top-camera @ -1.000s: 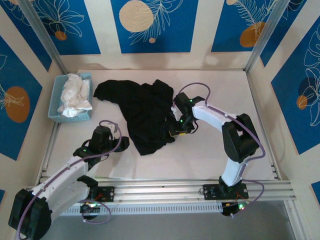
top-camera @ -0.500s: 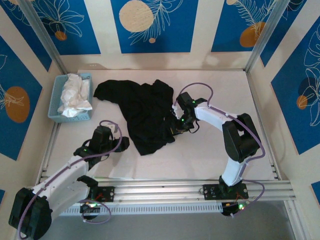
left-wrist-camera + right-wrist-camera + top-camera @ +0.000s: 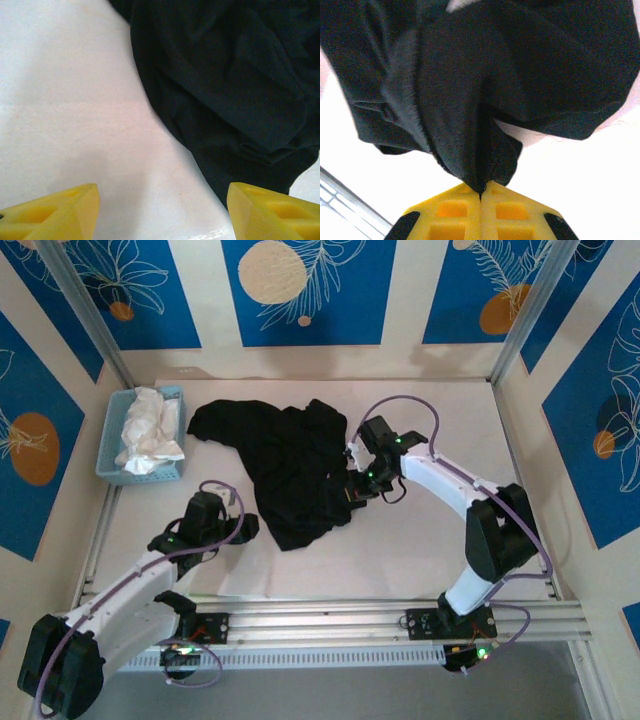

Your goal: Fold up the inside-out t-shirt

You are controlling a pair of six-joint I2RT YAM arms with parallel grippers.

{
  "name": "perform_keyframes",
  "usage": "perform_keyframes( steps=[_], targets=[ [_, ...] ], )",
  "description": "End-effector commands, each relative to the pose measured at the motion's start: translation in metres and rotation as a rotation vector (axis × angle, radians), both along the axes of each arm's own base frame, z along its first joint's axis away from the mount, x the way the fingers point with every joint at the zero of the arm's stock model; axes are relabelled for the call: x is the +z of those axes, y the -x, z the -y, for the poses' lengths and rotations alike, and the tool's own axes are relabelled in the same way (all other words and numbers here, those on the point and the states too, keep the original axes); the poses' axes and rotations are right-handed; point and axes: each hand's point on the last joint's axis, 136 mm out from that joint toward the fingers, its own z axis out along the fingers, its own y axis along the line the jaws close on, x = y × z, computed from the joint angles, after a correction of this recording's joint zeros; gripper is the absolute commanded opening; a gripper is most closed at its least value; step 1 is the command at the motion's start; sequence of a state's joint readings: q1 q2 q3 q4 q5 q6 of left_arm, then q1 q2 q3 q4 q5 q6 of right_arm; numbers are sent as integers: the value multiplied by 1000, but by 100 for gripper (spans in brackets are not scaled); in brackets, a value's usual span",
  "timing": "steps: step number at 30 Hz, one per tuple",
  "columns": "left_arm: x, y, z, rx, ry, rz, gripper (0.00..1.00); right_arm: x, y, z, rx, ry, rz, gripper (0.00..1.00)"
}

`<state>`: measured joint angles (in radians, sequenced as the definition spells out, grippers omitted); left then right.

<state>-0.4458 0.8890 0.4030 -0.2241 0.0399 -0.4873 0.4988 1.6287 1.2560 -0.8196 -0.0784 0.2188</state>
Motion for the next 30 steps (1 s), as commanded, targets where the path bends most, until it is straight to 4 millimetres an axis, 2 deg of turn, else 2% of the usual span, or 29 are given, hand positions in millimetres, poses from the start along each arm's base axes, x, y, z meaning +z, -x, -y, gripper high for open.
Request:
perform_keyframes(
  steps=[1,6,14,17,20,22,27,30],
  targets=[
    [10,-4,9,-40,17,30,68,52,8,-16,32,-97,47,0],
    [17,-4,14,-57,50,50,68,115,11,-38,65,-270,106,0],
    [28,0,25,-107,108,95,68,182,8,-56,89,-490,185,0],
    [34,3,31,-132,146,115,68,223,-3,-55,57,-626,257,0],
    [46,5,39,-159,199,144,69,276,-10,-47,28,-735,377,0],
    [52,7,45,-181,229,167,69,304,-14,-44,0,-795,440,0],
    [52,11,56,-219,237,178,70,345,-17,-48,-13,-843,519,0],
    [60,12,63,-242,244,211,70,367,-10,-66,40,-858,568,0]
  ],
)
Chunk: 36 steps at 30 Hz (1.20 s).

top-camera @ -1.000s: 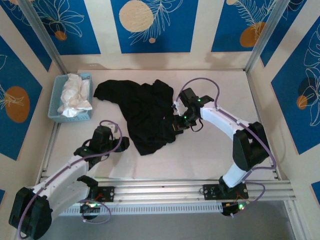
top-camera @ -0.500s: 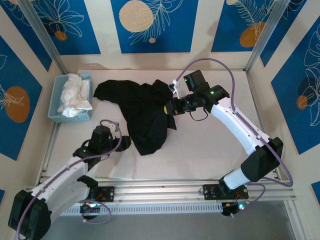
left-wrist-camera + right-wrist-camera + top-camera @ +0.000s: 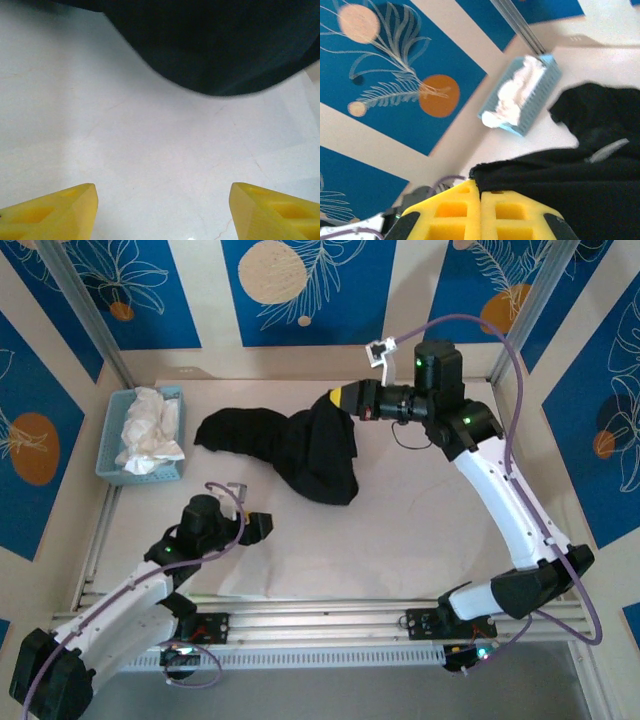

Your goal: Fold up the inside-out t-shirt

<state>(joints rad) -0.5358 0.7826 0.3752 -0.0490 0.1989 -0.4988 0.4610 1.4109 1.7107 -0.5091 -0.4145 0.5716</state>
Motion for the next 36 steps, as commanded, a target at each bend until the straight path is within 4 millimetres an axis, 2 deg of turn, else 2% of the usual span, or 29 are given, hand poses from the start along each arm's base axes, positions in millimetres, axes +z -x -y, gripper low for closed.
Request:
perform_keyframes(
  steps=[1,3,4,7,9,11,13,14,15,16,19,22,26,30,33,36],
  targets=[
    [12,2,13,-45,35,53,71,47,17,-24,69,-56,116,0],
    [19,5,22,-74,33,84,72,54,26,-45,118,-28,142,0],
    [22,6,25,-80,27,100,72,61,38,-59,159,-23,173,0],
    [26,3,21,-38,15,136,72,67,55,-87,246,34,233,0],
    [26,0,12,12,9,147,72,57,40,-81,182,125,252,0],
    [26,1,5,44,2,156,72,41,-4,-46,3,195,203,0],
    [27,2,0,57,-9,165,73,19,-46,-1,-184,223,94,0],
    [27,2,-1,60,-17,167,73,7,-57,10,-248,261,79,0],
    [28,1,-2,63,-26,171,74,-6,-61,11,-276,327,85,0],
    [28,0,-3,64,-41,174,74,-16,-57,1,-246,372,87,0],
    [25,-4,-7,81,-94,160,74,-45,-29,-43,-31,471,81,0],
    [12,-11,-20,162,-160,113,74,-68,-34,-42,-19,494,-6,0],
    [-6,-16,-30,211,-251,43,74,-82,-39,-40,-1,405,-97,0],
    [0,-15,-8,137,-199,62,73,-104,-40,-46,32,371,-176,0],
    [14,-12,22,39,-129,124,72,-115,-40,-51,55,359,-215,0],
    [19,-10,56,-55,-145,171,73,-113,-40,-53,63,344,-214,0]
  ],
)
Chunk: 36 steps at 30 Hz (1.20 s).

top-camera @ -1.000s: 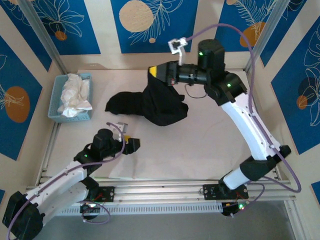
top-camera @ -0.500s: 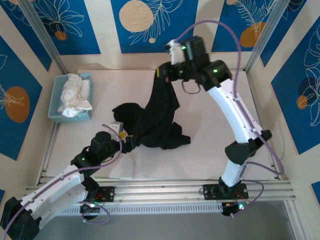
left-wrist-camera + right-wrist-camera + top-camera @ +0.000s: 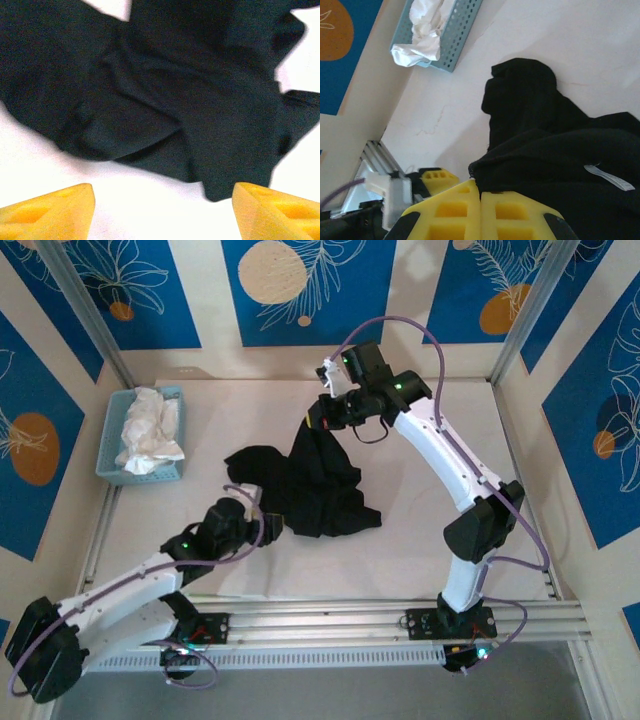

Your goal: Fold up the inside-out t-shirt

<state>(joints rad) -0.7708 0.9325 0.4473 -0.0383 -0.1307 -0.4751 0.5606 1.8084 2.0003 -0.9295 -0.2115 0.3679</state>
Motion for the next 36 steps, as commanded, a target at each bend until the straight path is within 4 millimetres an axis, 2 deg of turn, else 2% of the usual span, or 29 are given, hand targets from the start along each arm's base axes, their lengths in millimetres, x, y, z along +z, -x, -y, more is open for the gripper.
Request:
perform_keyframes(
  steps=[1,6,11,14,16,18,20,23,26,30,33,36],
  targets=[
    [27,-4,47,-127,31,102,73,24,7,-10,38,-88,19,0],
    [3,-16,86,-152,-68,99,74,36,4,-3,25,-98,47,0],
    [-14,-43,96,-55,-172,111,73,34,5,1,23,-99,42,0],
    [-23,-53,105,-57,-200,125,67,34,4,6,11,-100,45,0],
    [-28,-57,105,-50,-240,126,54,35,2,12,-3,-95,52,0],
    [-30,-61,89,3,-294,131,41,39,-2,25,-34,-73,79,0],
    [-26,-62,67,56,-316,142,29,49,-9,47,-98,-45,123,0],
    [-18,-64,27,135,-334,160,12,74,-16,86,-206,-53,205,0],
    [-9,-70,-12,214,-349,158,10,102,-14,113,-279,-102,289,0],
    [3,-80,-53,305,-330,148,10,132,-6,135,-332,-153,377,0],
    [12,-85,-68,329,-319,146,10,146,1,139,-330,-187,411,0],
    [15,-90,-74,326,-304,132,10,150,7,134,-293,-222,403,0]
  ],
)
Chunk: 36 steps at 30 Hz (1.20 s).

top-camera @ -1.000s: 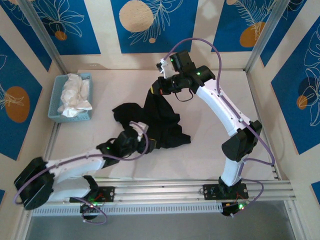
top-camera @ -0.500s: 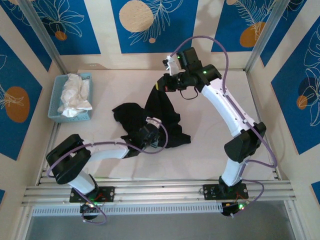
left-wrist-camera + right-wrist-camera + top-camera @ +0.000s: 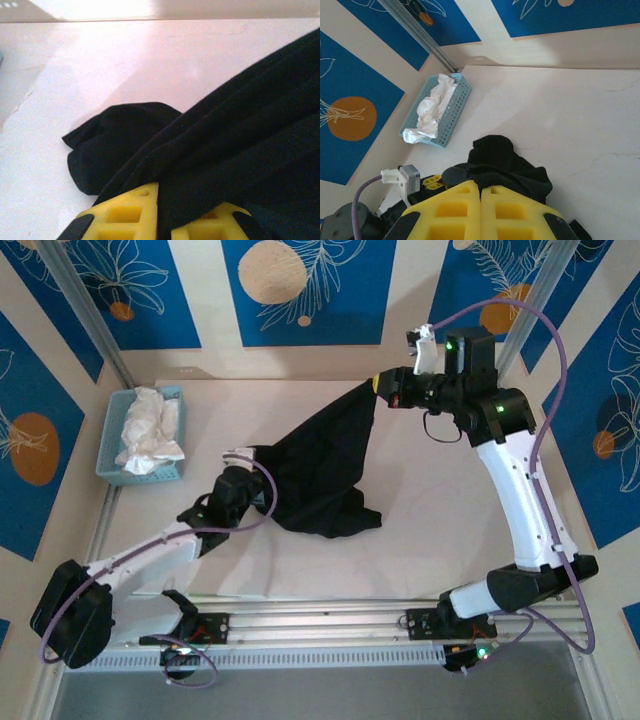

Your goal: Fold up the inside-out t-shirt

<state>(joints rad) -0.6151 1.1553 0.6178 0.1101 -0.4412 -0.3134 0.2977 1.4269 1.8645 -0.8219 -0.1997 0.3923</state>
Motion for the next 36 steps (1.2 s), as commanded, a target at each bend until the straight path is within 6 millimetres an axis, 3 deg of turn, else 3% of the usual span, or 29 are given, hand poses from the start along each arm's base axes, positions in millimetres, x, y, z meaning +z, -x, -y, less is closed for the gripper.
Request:
perform_keyframes(
  steps=[1,3,7,11,14,19,21,23,25,28,30,34,36],
  targets=[
    [-28,7,-22,12,-85,-122,9,30,-2,4,2,-58,101,0],
    [-28,7,-25,11,-75,-142,10,27,-2,6,0,-39,99,0],
    [-28,12,-35,19,-63,-173,23,28,-2,12,-1,-33,102,0],
    [-37,14,-34,-8,-34,-198,31,30,0,3,48,-79,95,0],
    [-40,11,-25,-42,-8,-211,25,29,0,-4,85,-111,81,0],
    [-32,4,7,-167,104,-188,23,22,0,-11,109,-126,55,0],
    [-31,2,16,-196,144,-178,11,17,-1,-11,108,-125,44,0],
    [-30,-2,15,-180,149,-169,0,11,-4,-7,84,-110,36,0],
    [-26,-5,0,-103,116,-155,0,0,-11,4,27,-69,26,0],
    [5,-10,-29,18,88,-67,0,-16,-25,29,-95,12,16,0],
    [45,-15,-40,61,99,24,0,-13,-30,39,-134,22,31,0],
    [146,-24,-47,87,96,211,0,28,-26,45,-148,3,135,0],
    [208,-18,-55,97,97,326,0,58,-17,53,-168,6,207,0]
  ],
)
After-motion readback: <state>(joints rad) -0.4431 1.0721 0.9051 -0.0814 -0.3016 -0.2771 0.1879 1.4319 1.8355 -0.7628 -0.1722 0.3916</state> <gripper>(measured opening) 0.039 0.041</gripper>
